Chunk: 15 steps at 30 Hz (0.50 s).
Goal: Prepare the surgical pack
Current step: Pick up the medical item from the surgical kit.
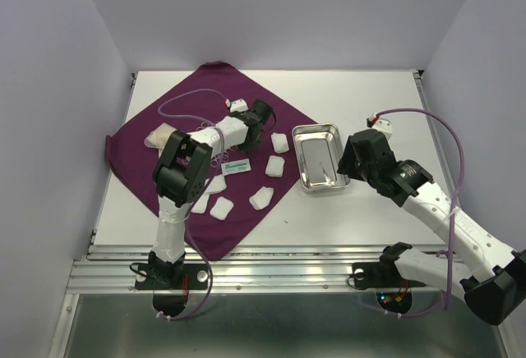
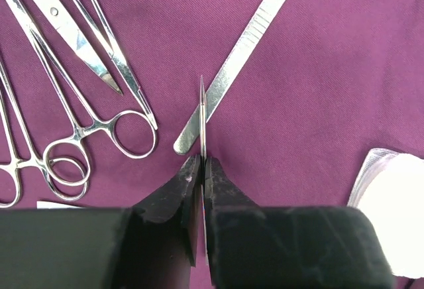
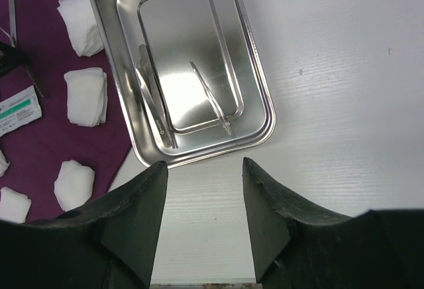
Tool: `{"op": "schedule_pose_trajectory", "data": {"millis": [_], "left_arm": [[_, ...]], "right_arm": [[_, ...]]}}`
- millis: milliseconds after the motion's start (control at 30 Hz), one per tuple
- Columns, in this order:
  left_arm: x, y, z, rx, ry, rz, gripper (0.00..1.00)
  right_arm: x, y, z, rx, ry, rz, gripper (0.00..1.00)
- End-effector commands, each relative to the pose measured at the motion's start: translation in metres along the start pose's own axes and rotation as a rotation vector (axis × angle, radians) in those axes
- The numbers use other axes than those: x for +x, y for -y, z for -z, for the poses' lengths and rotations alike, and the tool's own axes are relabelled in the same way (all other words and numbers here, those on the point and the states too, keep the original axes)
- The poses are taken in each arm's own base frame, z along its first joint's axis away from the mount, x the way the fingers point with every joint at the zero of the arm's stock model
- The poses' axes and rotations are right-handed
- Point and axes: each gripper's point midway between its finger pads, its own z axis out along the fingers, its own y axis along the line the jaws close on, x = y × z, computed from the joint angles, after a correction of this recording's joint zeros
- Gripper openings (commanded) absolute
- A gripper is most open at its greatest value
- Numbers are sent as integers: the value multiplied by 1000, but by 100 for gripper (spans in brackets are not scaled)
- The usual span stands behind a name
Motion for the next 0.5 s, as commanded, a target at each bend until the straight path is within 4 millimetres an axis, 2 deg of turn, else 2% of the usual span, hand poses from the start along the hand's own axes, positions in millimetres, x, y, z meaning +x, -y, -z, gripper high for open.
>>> {"op": "schedule_pose_trajectory", "data": {"millis": [0,133,267,367,467], "left_arm": [[-32,8,40,70,71,43,14],[-49,14,72,133,113,53,14],[-53,29,97,206,134,38,13],[-43,53,115,295,116,-10,12],[-23,81,132,399,72,-48,12]], "right_arm": [[-14,-3,6,-10,51,-15,54],[-13,-3,5,-11,52,-25,55],[-14,-5,3,-12,53,-30,54],[-18,-1,6,5,73,-51,55],[-25,6,13,23,113,-77,55]]}}
